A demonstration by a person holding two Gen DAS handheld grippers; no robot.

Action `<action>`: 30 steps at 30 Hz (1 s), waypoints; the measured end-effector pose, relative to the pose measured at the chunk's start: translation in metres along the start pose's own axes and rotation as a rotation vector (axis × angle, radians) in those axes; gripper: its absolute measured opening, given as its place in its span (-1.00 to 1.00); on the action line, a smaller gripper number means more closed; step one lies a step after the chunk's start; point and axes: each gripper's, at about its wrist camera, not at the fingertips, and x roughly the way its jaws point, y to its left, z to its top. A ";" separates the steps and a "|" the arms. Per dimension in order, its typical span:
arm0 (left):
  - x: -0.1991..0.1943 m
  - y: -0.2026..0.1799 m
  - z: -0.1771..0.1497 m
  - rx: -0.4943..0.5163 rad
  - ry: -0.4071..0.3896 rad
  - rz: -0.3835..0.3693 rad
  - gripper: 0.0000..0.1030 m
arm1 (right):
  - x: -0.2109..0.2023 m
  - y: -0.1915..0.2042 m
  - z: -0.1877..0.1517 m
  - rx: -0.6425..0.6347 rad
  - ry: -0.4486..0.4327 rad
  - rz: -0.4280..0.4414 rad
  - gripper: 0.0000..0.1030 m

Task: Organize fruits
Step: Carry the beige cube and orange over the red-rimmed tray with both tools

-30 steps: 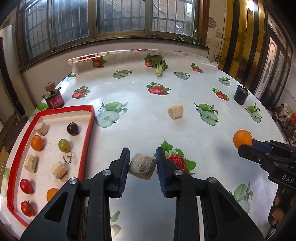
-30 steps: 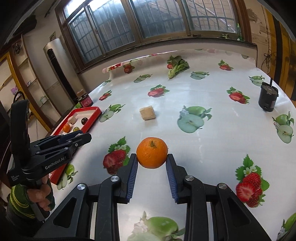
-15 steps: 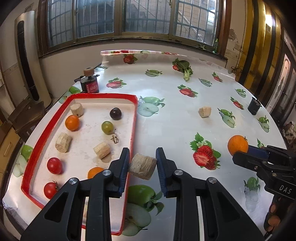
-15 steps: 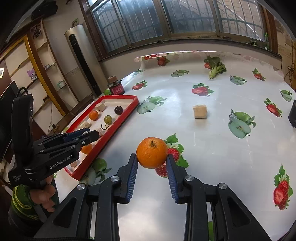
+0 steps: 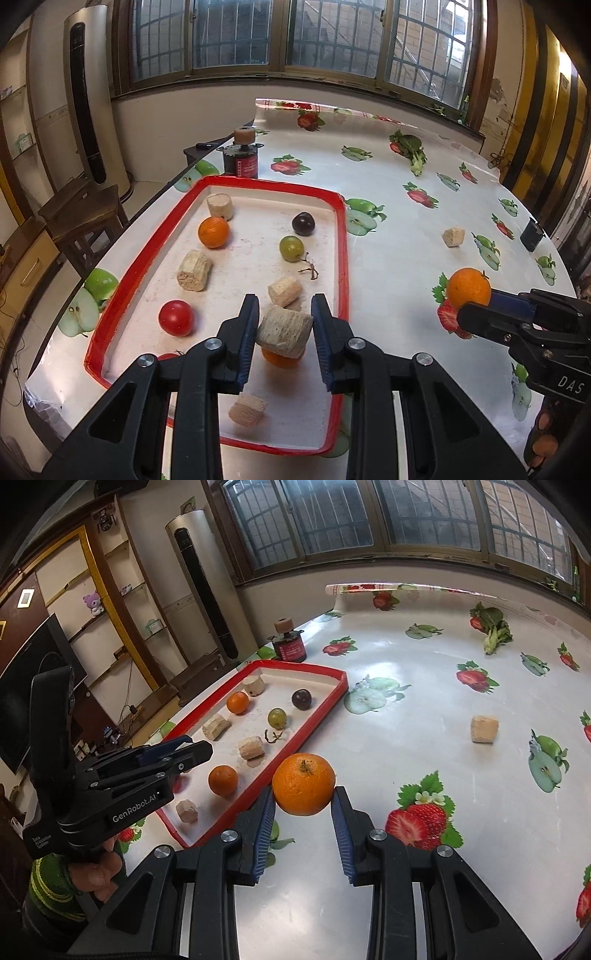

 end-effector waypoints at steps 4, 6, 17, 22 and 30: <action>0.000 0.016 -0.001 -0.025 0.000 0.012 -0.48 | 0.012 0.010 0.007 -0.017 0.010 0.021 -0.38; 0.000 0.024 -0.001 -0.039 0.000 0.019 -0.48 | 0.019 0.015 0.010 -0.022 0.017 0.031 -0.38; -0.001 0.077 -0.001 -0.128 -0.001 0.049 -0.48 | 0.049 0.037 0.024 -0.054 0.044 0.058 -0.38; -0.001 0.098 -0.002 -0.166 -0.003 0.077 -0.48 | 0.063 0.048 0.031 -0.072 0.056 0.070 -0.38; 0.005 0.127 -0.005 -0.223 0.020 0.080 -0.48 | 0.093 0.069 0.046 -0.097 0.077 0.095 -0.38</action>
